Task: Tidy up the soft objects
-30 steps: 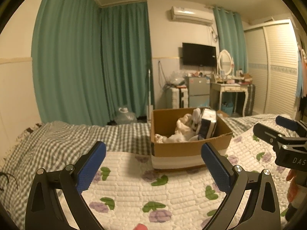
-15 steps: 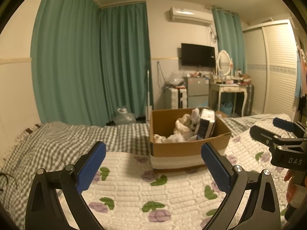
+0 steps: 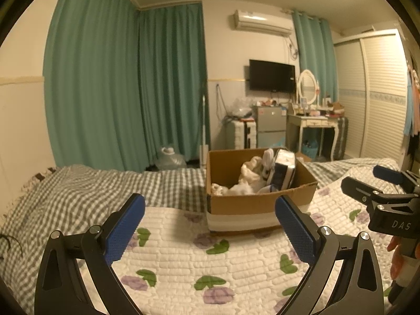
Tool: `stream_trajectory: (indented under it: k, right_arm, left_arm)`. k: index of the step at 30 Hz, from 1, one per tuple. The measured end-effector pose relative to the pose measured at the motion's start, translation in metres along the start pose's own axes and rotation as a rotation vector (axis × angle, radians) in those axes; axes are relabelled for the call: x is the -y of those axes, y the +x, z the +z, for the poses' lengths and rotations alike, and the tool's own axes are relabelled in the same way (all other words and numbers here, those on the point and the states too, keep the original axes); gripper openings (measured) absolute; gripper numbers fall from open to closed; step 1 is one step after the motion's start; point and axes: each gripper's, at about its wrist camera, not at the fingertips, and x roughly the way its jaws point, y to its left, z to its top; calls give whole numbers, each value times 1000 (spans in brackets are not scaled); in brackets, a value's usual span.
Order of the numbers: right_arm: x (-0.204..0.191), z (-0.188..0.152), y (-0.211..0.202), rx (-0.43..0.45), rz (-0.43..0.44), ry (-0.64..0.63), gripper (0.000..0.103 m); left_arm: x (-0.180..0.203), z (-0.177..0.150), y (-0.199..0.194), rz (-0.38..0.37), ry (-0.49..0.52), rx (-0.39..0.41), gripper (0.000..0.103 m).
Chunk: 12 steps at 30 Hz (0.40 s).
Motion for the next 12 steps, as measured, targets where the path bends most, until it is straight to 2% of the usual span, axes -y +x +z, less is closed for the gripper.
stream_trajectory:
  k: [12]
  right_arm:
    - [0, 0, 1, -7, 2, 1, 103]
  left_arm:
    - [5, 0, -3, 8, -1, 2, 101]
